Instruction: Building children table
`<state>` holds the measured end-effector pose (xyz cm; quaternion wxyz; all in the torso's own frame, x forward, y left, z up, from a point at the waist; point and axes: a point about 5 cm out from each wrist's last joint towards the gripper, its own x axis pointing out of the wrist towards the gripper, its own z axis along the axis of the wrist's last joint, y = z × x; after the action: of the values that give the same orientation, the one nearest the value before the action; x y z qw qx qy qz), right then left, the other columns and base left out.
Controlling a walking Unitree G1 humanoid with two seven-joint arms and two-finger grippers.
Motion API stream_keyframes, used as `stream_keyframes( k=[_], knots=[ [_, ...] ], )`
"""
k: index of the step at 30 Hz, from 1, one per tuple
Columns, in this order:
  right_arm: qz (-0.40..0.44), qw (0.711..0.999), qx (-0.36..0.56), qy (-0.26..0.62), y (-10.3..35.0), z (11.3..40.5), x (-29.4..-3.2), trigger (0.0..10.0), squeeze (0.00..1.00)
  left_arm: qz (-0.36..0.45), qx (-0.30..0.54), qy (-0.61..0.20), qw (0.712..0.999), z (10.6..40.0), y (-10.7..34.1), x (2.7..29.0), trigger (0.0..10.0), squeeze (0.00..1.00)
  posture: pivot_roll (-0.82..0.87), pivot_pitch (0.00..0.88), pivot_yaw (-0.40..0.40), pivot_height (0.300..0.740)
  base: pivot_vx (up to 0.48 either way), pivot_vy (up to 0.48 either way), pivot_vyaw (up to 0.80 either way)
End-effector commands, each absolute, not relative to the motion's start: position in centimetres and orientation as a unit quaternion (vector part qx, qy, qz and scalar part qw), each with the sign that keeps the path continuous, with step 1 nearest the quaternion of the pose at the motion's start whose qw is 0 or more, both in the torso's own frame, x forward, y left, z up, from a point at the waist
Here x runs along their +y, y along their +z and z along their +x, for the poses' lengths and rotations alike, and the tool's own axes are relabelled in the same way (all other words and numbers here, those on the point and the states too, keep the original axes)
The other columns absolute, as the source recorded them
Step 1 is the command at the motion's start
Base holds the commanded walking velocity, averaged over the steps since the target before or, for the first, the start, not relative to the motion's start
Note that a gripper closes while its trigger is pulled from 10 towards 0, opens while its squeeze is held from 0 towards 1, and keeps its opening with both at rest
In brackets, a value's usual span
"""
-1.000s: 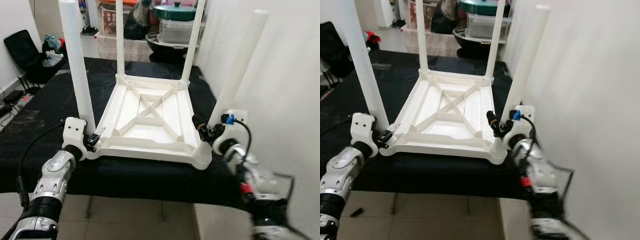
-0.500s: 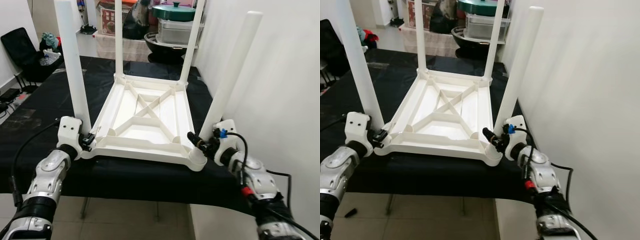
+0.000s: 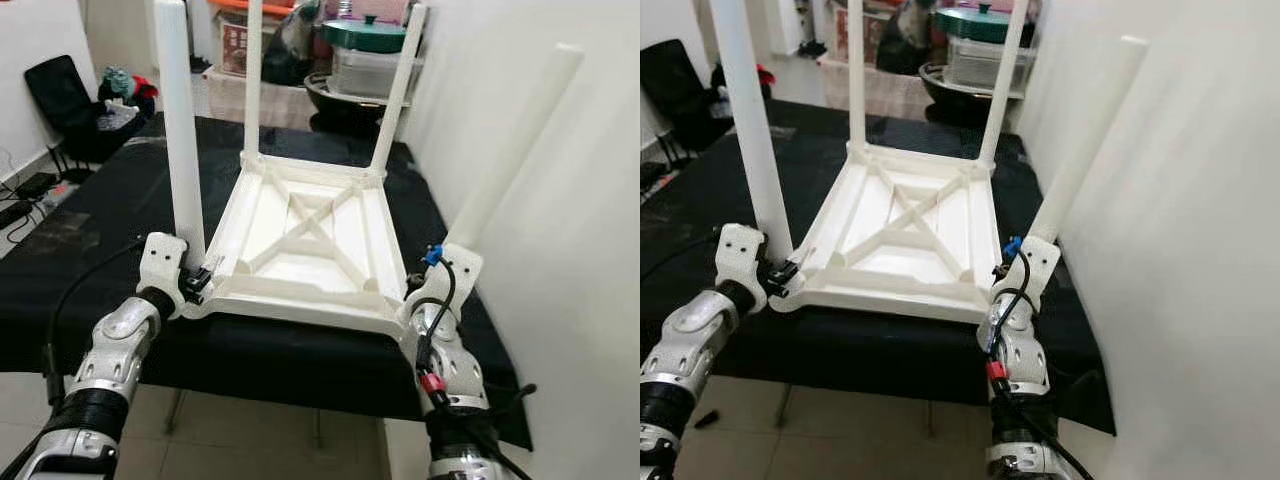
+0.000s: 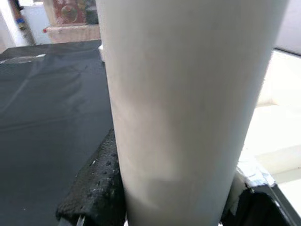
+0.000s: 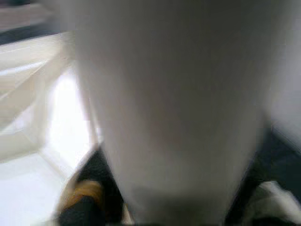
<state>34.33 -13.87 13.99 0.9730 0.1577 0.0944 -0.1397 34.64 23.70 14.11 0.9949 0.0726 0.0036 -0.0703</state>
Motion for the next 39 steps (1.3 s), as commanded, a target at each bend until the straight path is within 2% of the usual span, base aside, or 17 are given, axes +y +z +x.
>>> stream_keyframes(
  k=[1,3,4,6,7,11,16,17,18,23,24,25,27,30,31,37,39],
  knots=[
    [0.182,0.973,0.110,-0.095,13.1,34.3,-13.1,10.0,0.93,0.083,0.008,-0.038,0.996,34.4,14.1,25.1,10.0,0.00,0.08,0.000,-0.114,0.740,0.000,0.000,0.00],
    [0.181,0.976,0.095,-0.072,13.4,34.4,-13.3,10.0,0.93,0.083,0.008,-0.038,0.996,34.3,14.0,25.1,10.0,0.00,0.09,0.000,-0.115,0.740,0.000,0.000,0.00],
    [0.142,0.988,0.053,-0.025,14.3,34.6,-14.9,10.0,1.00,0.082,0.011,-0.036,0.996,34.1,13.7,25.2,10.0,0.00,0.08,0.000,-0.114,0.740,0.000,0.000,0.00],
    [0.125,0.991,0.043,-0.012,14.7,34.6,-15.3,10.0,1.00,0.082,0.012,-0.036,0.996,34.0,13.7,25.3,10.0,0.00,0.08,0.000,-0.113,0.740,0.000,0.000,0.00],
    [0.090,0.996,0.016,0.017,15.4,34.6,-16.2,10.0,0.00,0.082,0.013,-0.036,0.996,34.0,13.7,25.3,10.0,0.00,0.08,0.000,-0.111,0.740,0.000,0.000,0.00],
    [0.028,0.985,-0.016,0.168,16.5,34.0,-17.9,10.0,0.00,0.083,0.013,-0.037,0.996,34.1,13.8,25.4,10.0,0.00,0.07,0.000,-0.105,0.740,0.000,0.000,0.00],
    [-0.018,0.978,-0.015,0.208,17.2,34.7,-19.9,10.0,0.00,0.083,0.010,-0.038,0.996,34.4,14.1,25.4,10.0,0.00,0.08,0.000,-0.107,0.740,0.000,0.000,0.00],
    [-0.019,0.979,-0.020,0.203,17.6,35.0,-20.0,3.2,0.00,0.084,0.010,-0.038,0.996,34.4,14.1,25.4,10.0,0.00,0.08,0.000,-0.111,0.740,0.000,0.000,0.00],
    [-0.042,0.982,-0.009,0.183,17.7,35.7,-20.4,0.0,0.00,0.084,0.009,-0.038,0.996,34.4,14.2,25.4,10.0,0.00,0.09,0.000,-0.111,0.740,0.000,0.000,0.00],
    [-0.076,0.995,0.048,0.030,16.5,36.6,-22.3,0.0,0.00,0.085,0.008,-0.037,0.996,34.2,14.2,25.5,10.0,0.00,0.09,0.000,-0.114,0.740,0.000,0.000,0.00],
    [-0.027,0.989,0.070,-0.124,16.1,36.6,-24.1,0.0,0.00,0.086,0.009,-0.036,0.996,34.1,14.1,25.6,10.0,0.00,0.09,0.000,-0.115,0.740,0.000,0.000,0.00],
    [-0.027,0.989,0.070,-0.124,16.1,36.6,-24.1,0.0,0.00,0.086,0.009,-0.036,0.996,34.1,14.1,25.6,10.0,0.00,0.09,0.000,-0.115,0.740,0.000,0.000,0.00],
    [0.037,0.964,0.091,-0.247,15.0,35.6,-25.1,0.0,0.00,0.086,0.009,-0.034,0.996,34.1,14.1,25.7,10.0,0.00,0.09,0.000,-0.115,0.740,0.000,0.000,0.00],
    [0.060,0.942,0.097,-0.314,14.0,34.4,-24.9,0.0,0.00,0.085,0.009,-0.033,0.996,34.1,14.1,25.6,10.0,0.00,0.10,0.000,-0.123,0.740,0.000,0.000,0.00],
    [0.089,0.921,0.094,-0.367,13.5,33.2,-24.0,0.0,0.00,0.081,0.008,-0.032,0.996,34.2,14.1,25.6,10.0,0.00,0.10,0.000,-0.126,0.740,0.000,0.000,0.00],
    [0.149,0.903,0.113,-0.386,12.8,32.2,-21.3,0.0,0.00,0.081,0.009,-0.028,0.996,34.1,14.1,25.7,10.0,0.00,0.10,0.000,-0.117,0.740,0.000,0.000,0.00],
    [0.162,0.926,0.129,-0.315,12.6,32.6,-18.1,0.0,0.00,0.085,0.011,-0.030,0.996,34.1,14.0,25.7,10.0,0.00,0.09,0.000,-0.113,0.740,0.000,0.000,0.00]
  ],
)
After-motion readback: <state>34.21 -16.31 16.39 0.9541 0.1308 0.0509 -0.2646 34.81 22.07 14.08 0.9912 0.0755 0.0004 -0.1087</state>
